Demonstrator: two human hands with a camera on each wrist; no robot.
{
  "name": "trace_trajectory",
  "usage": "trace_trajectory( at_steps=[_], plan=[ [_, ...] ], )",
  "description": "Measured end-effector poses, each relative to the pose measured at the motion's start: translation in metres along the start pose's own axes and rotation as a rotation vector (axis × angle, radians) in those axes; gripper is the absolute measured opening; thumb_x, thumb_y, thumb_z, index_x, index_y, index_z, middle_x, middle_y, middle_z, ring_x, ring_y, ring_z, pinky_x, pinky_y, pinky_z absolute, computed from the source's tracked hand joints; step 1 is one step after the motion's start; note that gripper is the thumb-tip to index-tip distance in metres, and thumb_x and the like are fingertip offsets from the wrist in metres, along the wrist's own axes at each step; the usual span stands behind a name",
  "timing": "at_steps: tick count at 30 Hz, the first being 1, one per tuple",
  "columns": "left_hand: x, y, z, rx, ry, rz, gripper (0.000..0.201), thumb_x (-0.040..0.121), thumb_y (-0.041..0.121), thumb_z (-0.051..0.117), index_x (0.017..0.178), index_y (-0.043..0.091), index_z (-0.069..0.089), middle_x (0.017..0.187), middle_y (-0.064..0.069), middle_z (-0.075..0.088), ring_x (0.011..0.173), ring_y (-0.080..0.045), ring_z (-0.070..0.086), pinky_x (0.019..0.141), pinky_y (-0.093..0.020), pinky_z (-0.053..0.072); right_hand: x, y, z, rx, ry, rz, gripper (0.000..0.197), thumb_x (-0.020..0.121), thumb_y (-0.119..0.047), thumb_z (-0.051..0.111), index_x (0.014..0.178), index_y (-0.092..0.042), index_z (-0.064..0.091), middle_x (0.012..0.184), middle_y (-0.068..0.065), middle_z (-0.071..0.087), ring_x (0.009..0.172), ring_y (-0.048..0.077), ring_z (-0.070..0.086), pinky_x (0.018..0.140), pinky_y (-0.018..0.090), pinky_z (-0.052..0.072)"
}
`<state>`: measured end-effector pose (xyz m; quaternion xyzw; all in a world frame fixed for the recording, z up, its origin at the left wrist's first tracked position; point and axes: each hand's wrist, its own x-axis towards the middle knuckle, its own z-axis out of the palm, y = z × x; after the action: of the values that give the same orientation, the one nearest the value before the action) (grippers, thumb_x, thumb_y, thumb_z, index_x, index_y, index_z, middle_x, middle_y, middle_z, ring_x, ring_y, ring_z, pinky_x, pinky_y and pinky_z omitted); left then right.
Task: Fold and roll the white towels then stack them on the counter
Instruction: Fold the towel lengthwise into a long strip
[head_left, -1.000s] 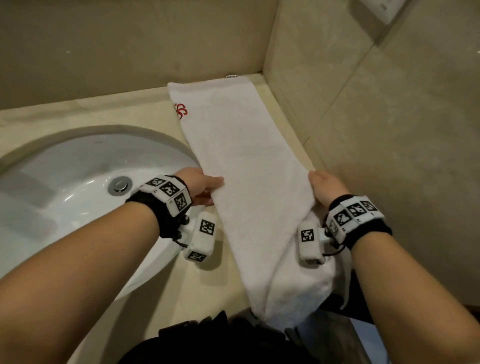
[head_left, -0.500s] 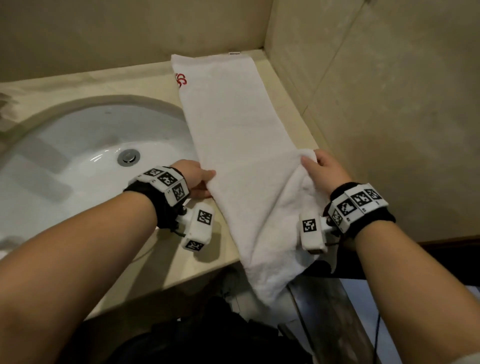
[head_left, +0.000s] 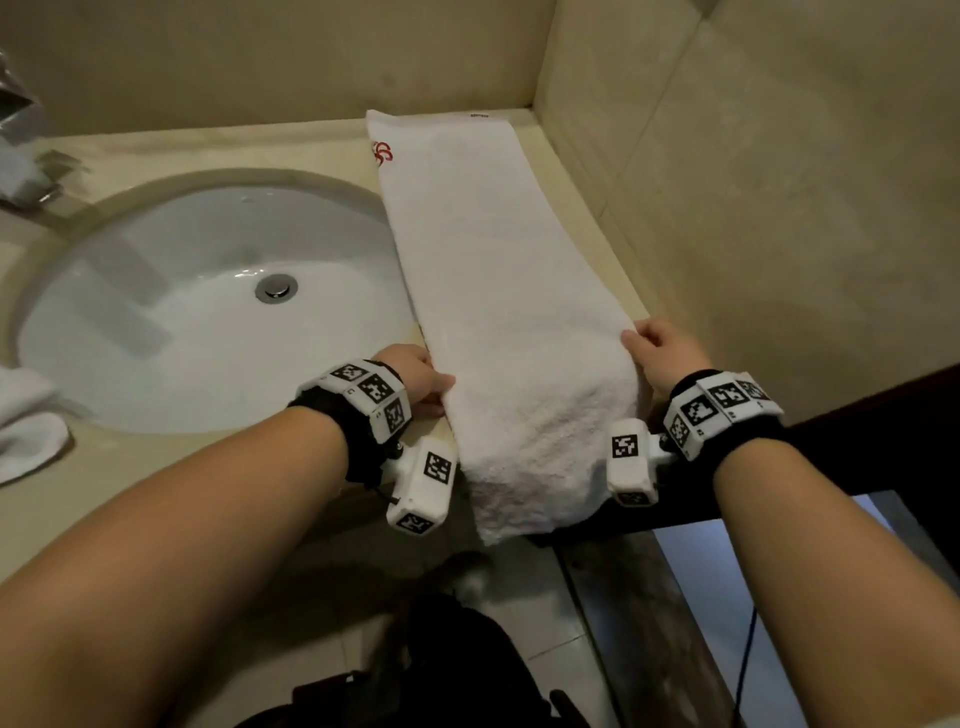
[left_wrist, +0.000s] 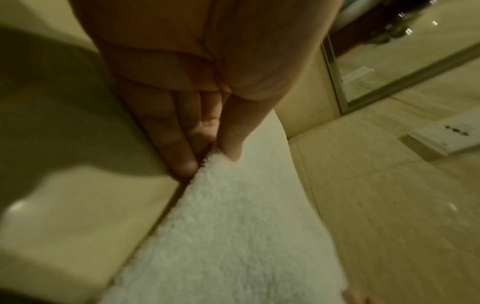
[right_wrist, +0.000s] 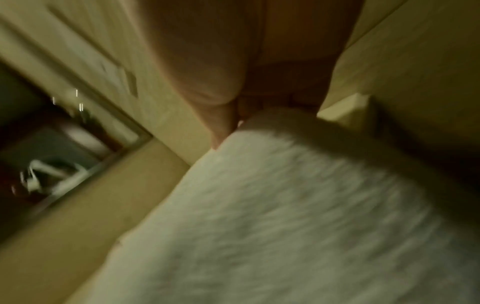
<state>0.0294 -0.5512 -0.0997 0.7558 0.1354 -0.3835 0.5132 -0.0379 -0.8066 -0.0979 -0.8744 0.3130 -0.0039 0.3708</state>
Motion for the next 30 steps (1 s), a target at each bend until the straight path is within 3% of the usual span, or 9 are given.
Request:
trace_trajectory(
  at_steps=[2, 4, 8, 11, 14, 18, 21, 25, 30],
  plan=[
    [-0.003, -0.002, -0.002, -0.037, 0.007, -0.018, 0.030, 0.086, 0.001, 0.059, 0.063, 0.010, 0.041, 0.066, -0.011, 0.051, 0.060, -0.024, 0.054, 0.069, -0.039, 0.054, -0.006, 0.012, 0.000, -0.147, -0.094, 0.047, 0.031, 0.093, -0.028, 0.048, 0.111, -0.005, 0.059, 0.113, 0.017, 0.063, 0.102, 0.027, 0.057, 0.085, 0.030, 0.040],
    [-0.008, -0.005, -0.002, -0.049, -0.013, -0.036, 0.028, 0.084, 0.003, 0.061, 0.065, 0.011, 0.043, 0.070, -0.012, 0.054, 0.063, -0.025, 0.056, 0.071, -0.039, 0.053, -0.015, 0.025, -0.001, -0.127, -0.185, 0.080, 0.031, 0.090, -0.033, 0.052, 0.107, -0.009, 0.059, 0.102, 0.011, 0.064, 0.094, 0.023, 0.056, 0.080, 0.028, 0.040],
    [-0.016, -0.012, 0.006, -0.029, 0.007, -0.019, 0.026, 0.083, 0.003, 0.063, 0.066, 0.010, 0.045, 0.071, -0.012, 0.056, 0.063, -0.024, 0.057, 0.057, -0.031, 0.054, -0.020, 0.035, -0.003, -0.161, -0.201, -0.012, 0.013, 0.089, -0.024, 0.056, 0.089, -0.012, 0.051, 0.075, 0.000, 0.052, 0.083, 0.019, 0.049, 0.072, 0.024, 0.032],
    [-0.023, -0.014, 0.013, -0.069, 0.012, -0.014, 0.023, 0.086, 0.002, 0.058, 0.067, 0.009, 0.047, 0.062, -0.010, 0.053, 0.057, -0.019, 0.051, 0.043, -0.018, 0.049, -0.017, 0.029, -0.004, -0.139, -0.087, -0.054, 0.024, 0.093, -0.023, 0.047, 0.103, -0.003, 0.056, 0.100, 0.016, 0.060, 0.099, 0.029, 0.055, 0.081, 0.031, 0.039],
    [-0.027, -0.012, 0.019, -0.095, 0.044, -0.024, 0.023, 0.087, 0.003, 0.056, 0.066, 0.007, 0.048, 0.053, -0.007, 0.047, 0.052, -0.017, 0.042, 0.040, -0.015, 0.043, -0.014, 0.030, -0.002, -0.268, -0.152, -0.077, 0.033, 0.094, -0.026, 0.044, 0.115, -0.001, 0.051, 0.119, 0.020, 0.057, 0.110, 0.032, 0.053, 0.088, 0.032, 0.039],
    [-0.028, -0.011, 0.030, -0.042, 0.152, -0.017, 0.022, 0.085, 0.004, 0.061, 0.067, 0.008, 0.049, 0.068, -0.010, 0.052, 0.059, -0.020, 0.050, 0.057, -0.027, 0.048, -0.003, 0.034, -0.004, -0.343, -0.181, -0.067, 0.034, 0.094, -0.023, 0.043, 0.117, 0.001, 0.050, 0.123, 0.022, 0.055, 0.112, 0.035, 0.051, 0.088, 0.034, 0.039],
    [-0.031, -0.010, 0.032, -0.056, 0.165, -0.092, 0.021, 0.087, 0.015, 0.061, 0.070, 0.006, 0.051, 0.066, -0.008, 0.053, 0.057, -0.020, 0.052, 0.060, -0.030, 0.047, 0.007, 0.039, -0.005, -0.382, -0.199, -0.039, 0.033, 0.093, -0.022, 0.047, 0.118, -0.001, 0.052, 0.124, 0.021, 0.056, 0.114, 0.035, 0.052, 0.090, 0.034, 0.040],
    [-0.037, -0.006, 0.038, -0.060, 0.173, -0.087, 0.022, 0.089, 0.015, 0.058, 0.072, 0.004, 0.050, 0.070, -0.009, 0.052, 0.060, -0.020, 0.051, 0.063, -0.030, 0.048, 0.013, 0.045, -0.005, -0.402, -0.189, -0.029, 0.026, 0.090, -0.022, 0.052, 0.110, -0.005, 0.055, 0.118, 0.019, 0.059, 0.107, 0.034, 0.055, 0.077, 0.029, 0.037],
    [-0.035, -0.009, 0.048, 0.030, 0.187, -0.055, 0.022, 0.092, 0.015, 0.054, 0.074, 0.003, 0.049, 0.071, -0.012, 0.054, 0.061, -0.024, 0.054, 0.075, -0.041, 0.051, 0.013, 0.045, -0.008, -0.468, -0.193, -0.024, 0.025, 0.090, -0.023, 0.053, 0.104, -0.003, 0.055, 0.110, 0.020, 0.062, 0.097, 0.035, 0.058, 0.069, 0.029, 0.037]
  ],
)
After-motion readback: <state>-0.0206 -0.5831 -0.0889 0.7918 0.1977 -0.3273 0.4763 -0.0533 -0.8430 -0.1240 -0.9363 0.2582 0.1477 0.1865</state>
